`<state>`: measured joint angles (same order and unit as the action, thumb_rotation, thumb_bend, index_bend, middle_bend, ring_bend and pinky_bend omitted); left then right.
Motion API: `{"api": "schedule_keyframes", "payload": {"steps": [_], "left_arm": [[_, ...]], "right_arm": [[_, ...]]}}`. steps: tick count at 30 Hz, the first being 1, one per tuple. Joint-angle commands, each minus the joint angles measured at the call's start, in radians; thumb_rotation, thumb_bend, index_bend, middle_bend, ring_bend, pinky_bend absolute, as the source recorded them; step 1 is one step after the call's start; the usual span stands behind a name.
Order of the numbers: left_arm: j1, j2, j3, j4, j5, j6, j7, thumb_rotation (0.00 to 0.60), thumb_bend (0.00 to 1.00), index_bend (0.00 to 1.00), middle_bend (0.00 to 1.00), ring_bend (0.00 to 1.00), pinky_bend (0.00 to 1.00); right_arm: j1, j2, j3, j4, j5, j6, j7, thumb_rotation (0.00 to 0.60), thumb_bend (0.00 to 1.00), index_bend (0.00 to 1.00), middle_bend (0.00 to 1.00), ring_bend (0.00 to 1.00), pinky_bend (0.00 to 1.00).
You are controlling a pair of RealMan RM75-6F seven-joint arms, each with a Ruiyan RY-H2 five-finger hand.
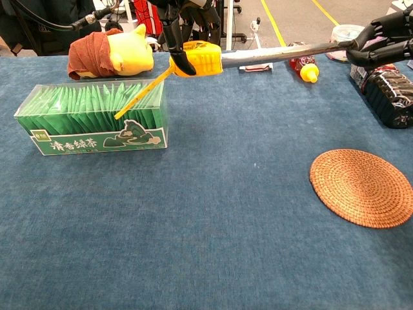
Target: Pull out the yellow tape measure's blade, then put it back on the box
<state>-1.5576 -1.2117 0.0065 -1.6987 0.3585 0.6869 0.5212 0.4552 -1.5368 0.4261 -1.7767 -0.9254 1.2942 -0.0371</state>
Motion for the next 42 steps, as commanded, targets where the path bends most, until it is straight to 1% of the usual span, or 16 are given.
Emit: {"api": "schedule_keyframes", "payload": {"steps": [1,2,4,5,7,12,16,18,25,28,34,39,42], "left_arm": [[0.0,0.0,0.0,0.004,-0.003,0.0,-0.002,0.6,0.37,0.55,0.46,0.42,0.54],[0.0,-0.001,0.0,0.005,-0.003,0.0,-0.002,0.6,0.37,0.55,0.46,0.42,0.54],[0.0,-0.002,0.0,0.008,-0.004,0.0,-0.003,0.6,0.37,0.55,0.46,0.42,0.54],[0.0,-0.003,0.0,0.009,-0.004,0.0,-0.003,0.6,0.37,0.55,0.46,0.42,0.54],[0.0,-0.006,-0.003,0.012,-0.004,0.0,-0.004,0.6,0.37,0.55,0.46,0.42,0.54],[-0.001,-0.011,-0.009,0.016,0.0,0.004,-0.007,0.6,0.37,0.55,0.47,0.42,0.54],[0.0,-0.009,-0.011,0.012,0.001,0.008,-0.007,0.6,0.37,0.55,0.47,0.42,0.54],[0.001,-0.005,-0.011,0.009,0.001,0.01,-0.007,0.6,0.37,0.55,0.47,0.42,0.54],[0.006,0.0,-0.011,0.01,0.0,0.016,-0.008,0.6,0.37,0.55,0.47,0.42,0.54],[0.007,-0.006,-0.016,0.014,0.003,0.018,-0.01,0.6,0.37,0.55,0.47,0.42,0.54],[0.012,0.003,-0.013,0.005,0.009,0.017,-0.007,0.6,0.37,0.55,0.47,0.42,0.54],[0.033,0.039,0.003,-0.029,0.025,0.027,-0.007,0.6,0.37,0.55,0.47,0.42,0.54],[0.052,0.079,0.027,-0.059,0.036,0.032,-0.002,0.6,0.37,0.55,0.47,0.42,0.54]], "right_arm": [[-0.007,0.016,-0.007,0.017,-0.022,-0.01,0.019,0.589,0.77,0.19,0.19,0.16,0.26],[-0.008,0.019,-0.008,0.019,-0.026,-0.012,0.022,0.577,0.75,0.15,0.17,0.15,0.25],[-0.009,0.03,-0.016,0.023,-0.034,-0.019,0.021,0.512,0.67,0.05,0.12,0.11,0.24],[-0.01,0.034,-0.018,0.023,-0.036,-0.023,0.022,0.49,0.63,0.02,0.11,0.1,0.24],[-0.011,0.045,-0.021,0.023,-0.046,-0.027,0.023,0.438,0.54,0.0,0.1,0.09,0.23],[-0.016,0.066,-0.03,0.026,-0.065,-0.031,0.026,0.363,0.38,0.0,0.08,0.08,0.22],[-0.019,0.081,-0.034,0.028,-0.069,-0.036,0.029,0.347,0.29,0.0,0.07,0.07,0.22],[-0.02,0.086,-0.036,0.031,-0.071,-0.036,0.027,0.346,0.28,0.0,0.06,0.07,0.22],[-0.018,0.103,-0.055,0.036,-0.075,-0.049,0.008,0.347,0.25,0.0,0.04,0.06,0.22],[-0.012,0.111,-0.072,0.037,-0.081,-0.061,-0.021,0.347,0.22,0.0,0.04,0.05,0.21],[-0.006,0.12,-0.075,0.038,-0.076,-0.063,-0.041,0.353,0.19,0.0,0.03,0.05,0.21],[-0.003,0.123,-0.077,0.044,-0.074,-0.066,-0.043,0.355,0.18,0.0,0.03,0.05,0.21],[0.001,0.124,-0.082,0.055,-0.074,-0.071,-0.052,0.354,0.18,0.0,0.03,0.05,0.22]]}}
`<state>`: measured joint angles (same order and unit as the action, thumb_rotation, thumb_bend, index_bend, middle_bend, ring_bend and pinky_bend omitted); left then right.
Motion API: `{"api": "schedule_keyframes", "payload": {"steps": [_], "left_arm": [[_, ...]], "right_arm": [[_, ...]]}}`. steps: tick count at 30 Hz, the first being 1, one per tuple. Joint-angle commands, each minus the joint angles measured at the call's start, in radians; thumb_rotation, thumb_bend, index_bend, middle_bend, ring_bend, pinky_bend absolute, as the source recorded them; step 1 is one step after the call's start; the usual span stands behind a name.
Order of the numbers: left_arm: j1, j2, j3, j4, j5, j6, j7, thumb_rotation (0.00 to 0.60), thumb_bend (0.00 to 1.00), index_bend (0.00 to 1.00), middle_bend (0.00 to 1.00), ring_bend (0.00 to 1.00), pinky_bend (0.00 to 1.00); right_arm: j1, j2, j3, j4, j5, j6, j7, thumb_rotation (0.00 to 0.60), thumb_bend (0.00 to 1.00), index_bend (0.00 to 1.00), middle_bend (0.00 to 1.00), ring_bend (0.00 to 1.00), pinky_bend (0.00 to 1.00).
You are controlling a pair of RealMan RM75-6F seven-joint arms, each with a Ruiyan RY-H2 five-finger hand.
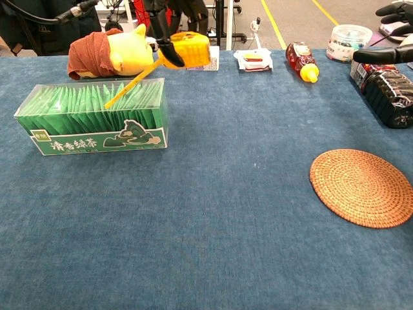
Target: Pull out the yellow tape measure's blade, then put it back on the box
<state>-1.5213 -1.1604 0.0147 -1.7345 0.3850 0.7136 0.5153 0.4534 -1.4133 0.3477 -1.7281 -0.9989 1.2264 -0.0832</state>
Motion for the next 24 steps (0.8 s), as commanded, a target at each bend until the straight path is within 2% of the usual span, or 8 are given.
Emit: {"api": "schedule_keyframes", "payload": {"steps": [1,13,20,24], "left_arm": [[0.023,0.042,0.026,-0.034,0.016,0.008,0.005,0.6,0.37,0.55,0.47,0.42,0.54],[0.119,0.13,0.128,-0.089,0.063,0.041,0.036,0.6,0.37,0.55,0.47,0.42,0.53],[0.165,0.124,0.172,-0.061,0.063,0.06,0.066,0.6,0.37,0.55,0.47,0.42,0.5],[0.173,0.11,0.176,-0.046,0.049,0.064,0.08,0.6,0.37,0.55,0.47,0.42,0.49]], "right_arm": [[0.004,0.001,-0.004,0.01,0.0,-0.004,-0.008,0.353,0.18,0.0,0.03,0.05,0.22],[0.01,0.005,-0.014,0.023,0.013,-0.019,-0.016,0.355,0.17,0.0,0.03,0.05,0.22],[0.014,0.001,-0.021,0.023,0.02,-0.021,-0.029,0.355,0.16,0.0,0.04,0.05,0.22],[0.016,-0.001,-0.023,0.023,0.021,-0.02,-0.033,0.353,0.16,0.0,0.04,0.05,0.22]]}}
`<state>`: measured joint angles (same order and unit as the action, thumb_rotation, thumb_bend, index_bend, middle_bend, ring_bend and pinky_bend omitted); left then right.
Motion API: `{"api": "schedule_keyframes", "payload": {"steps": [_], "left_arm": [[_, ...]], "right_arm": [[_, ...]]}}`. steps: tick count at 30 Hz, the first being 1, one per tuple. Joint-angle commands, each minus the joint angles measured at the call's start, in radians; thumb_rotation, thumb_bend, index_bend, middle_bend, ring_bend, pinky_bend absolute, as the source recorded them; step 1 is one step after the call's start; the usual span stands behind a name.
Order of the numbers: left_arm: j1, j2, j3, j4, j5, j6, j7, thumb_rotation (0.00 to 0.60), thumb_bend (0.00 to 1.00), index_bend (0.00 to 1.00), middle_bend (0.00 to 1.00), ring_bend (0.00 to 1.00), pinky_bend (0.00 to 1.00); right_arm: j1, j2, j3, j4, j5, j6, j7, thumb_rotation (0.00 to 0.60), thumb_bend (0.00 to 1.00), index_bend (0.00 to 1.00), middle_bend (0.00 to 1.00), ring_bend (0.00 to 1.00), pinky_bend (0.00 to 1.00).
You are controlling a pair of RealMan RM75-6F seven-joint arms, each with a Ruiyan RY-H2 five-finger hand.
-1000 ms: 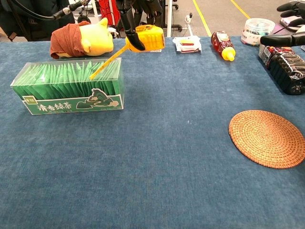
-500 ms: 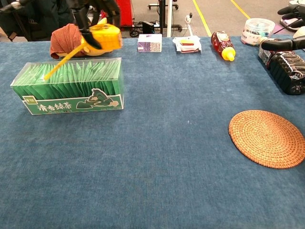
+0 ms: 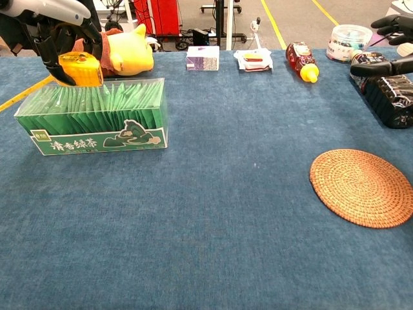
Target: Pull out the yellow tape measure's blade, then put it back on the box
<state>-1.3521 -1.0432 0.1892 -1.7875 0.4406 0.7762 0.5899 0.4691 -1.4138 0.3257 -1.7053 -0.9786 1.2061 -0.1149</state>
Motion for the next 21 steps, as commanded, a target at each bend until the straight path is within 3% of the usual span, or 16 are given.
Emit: {"api": "schedule_keyframes", "payload": {"steps": [1,8,14,21], "left_arm": [[0.005,-0.01,0.002,0.011,-0.009,0.002,0.009,0.6,0.37,0.55,0.47,0.42,0.48],[0.01,-0.042,-0.003,0.036,-0.035,0.009,0.039,0.6,0.36,0.55,0.45,0.3,0.41],[0.01,-0.058,-0.006,0.045,-0.063,0.009,0.062,0.6,0.3,0.44,0.29,0.14,0.32],[0.013,-0.062,-0.014,0.046,-0.071,0.004,0.067,0.6,0.27,0.31,0.15,0.03,0.26]], "right_arm": [[0.001,-0.001,-0.001,-0.001,0.001,0.0,-0.002,0.352,0.16,0.0,0.04,0.05,0.22],[0.001,0.004,0.0,-0.009,0.002,0.007,-0.008,0.355,0.16,0.0,0.04,0.05,0.22],[-0.001,0.01,0.0,-0.015,0.002,0.011,-0.009,0.351,0.16,0.0,0.04,0.05,0.22],[-0.002,0.012,0.001,-0.018,0.002,0.015,-0.006,0.355,0.16,0.0,0.04,0.05,0.22]]}}
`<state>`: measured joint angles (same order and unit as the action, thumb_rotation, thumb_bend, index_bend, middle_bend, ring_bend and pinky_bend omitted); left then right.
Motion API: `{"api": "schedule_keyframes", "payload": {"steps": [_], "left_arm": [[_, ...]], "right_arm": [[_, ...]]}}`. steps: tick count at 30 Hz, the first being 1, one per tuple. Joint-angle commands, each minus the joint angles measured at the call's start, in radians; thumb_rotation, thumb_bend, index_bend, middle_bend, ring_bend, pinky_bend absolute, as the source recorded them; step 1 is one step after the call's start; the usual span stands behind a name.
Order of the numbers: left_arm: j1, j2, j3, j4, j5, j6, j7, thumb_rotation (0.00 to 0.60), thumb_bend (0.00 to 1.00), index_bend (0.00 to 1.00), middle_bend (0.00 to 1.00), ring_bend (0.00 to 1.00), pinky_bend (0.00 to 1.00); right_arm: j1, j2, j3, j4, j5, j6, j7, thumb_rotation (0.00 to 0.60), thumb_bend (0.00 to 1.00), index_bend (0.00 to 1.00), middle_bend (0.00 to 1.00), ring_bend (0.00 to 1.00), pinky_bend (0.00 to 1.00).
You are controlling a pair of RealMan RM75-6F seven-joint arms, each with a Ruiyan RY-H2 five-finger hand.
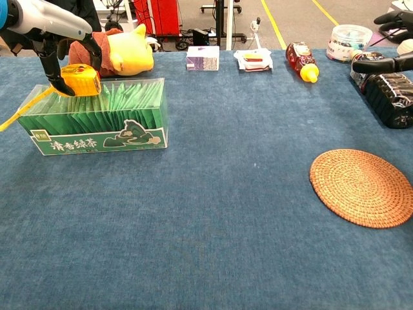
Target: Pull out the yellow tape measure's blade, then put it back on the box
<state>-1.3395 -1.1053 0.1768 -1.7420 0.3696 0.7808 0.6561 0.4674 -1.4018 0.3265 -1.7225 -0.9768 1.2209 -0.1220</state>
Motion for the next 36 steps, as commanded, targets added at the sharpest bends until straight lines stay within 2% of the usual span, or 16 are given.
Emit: {"api": "schedule_keyframes", "payload": {"steps": [1,12,18,22,26,31,36], "left_arm": [[0.001,0.0,-0.003,-0.001,0.001,-0.002,0.0,0.6,0.27,0.3,0.14,0.02,0.25],[0.013,0.007,-0.021,-0.009,0.013,-0.003,-0.007,0.6,0.25,0.27,0.08,0.0,0.12],[0.032,0.017,-0.043,-0.019,0.033,0.017,-0.035,0.6,0.24,0.24,0.06,0.0,0.12],[0.078,0.03,-0.08,-0.03,0.084,0.079,-0.097,0.6,0.24,0.24,0.06,0.0,0.12],[0.149,0.044,-0.118,-0.045,0.157,0.161,-0.186,0.6,0.24,0.24,0.06,0.0,0.15],[0.249,0.077,-0.16,-0.085,0.25,0.281,-0.298,0.6,0.24,0.25,0.08,0.01,0.26],[0.365,0.104,-0.168,-0.141,0.359,0.436,-0.369,0.6,0.26,0.4,0.21,0.15,0.37]], "right_arm": [[0.0,0.0,0.001,-0.001,0.0,0.0,0.002,0.357,0.16,0.0,0.05,0.05,0.22],[-0.005,0.008,0.0,-0.003,-0.003,0.003,0.011,0.359,0.16,0.0,0.05,0.05,0.22],[-0.005,0.013,0.0,-0.002,-0.008,0.001,0.017,0.355,0.16,0.0,0.05,0.05,0.22],[-0.004,0.017,0.001,0.002,-0.012,-0.002,0.02,0.355,0.16,0.0,0.05,0.05,0.22],[-0.001,0.02,0.0,0.01,-0.017,-0.005,0.019,0.357,0.16,0.0,0.05,0.05,0.22],[-0.001,0.029,-0.011,0.026,-0.036,-0.007,0.009,0.355,0.16,0.0,0.09,0.08,0.22],[-0.01,0.037,-0.03,0.051,-0.078,0.02,-0.011,0.359,0.17,0.06,0.13,0.12,0.24]]}}
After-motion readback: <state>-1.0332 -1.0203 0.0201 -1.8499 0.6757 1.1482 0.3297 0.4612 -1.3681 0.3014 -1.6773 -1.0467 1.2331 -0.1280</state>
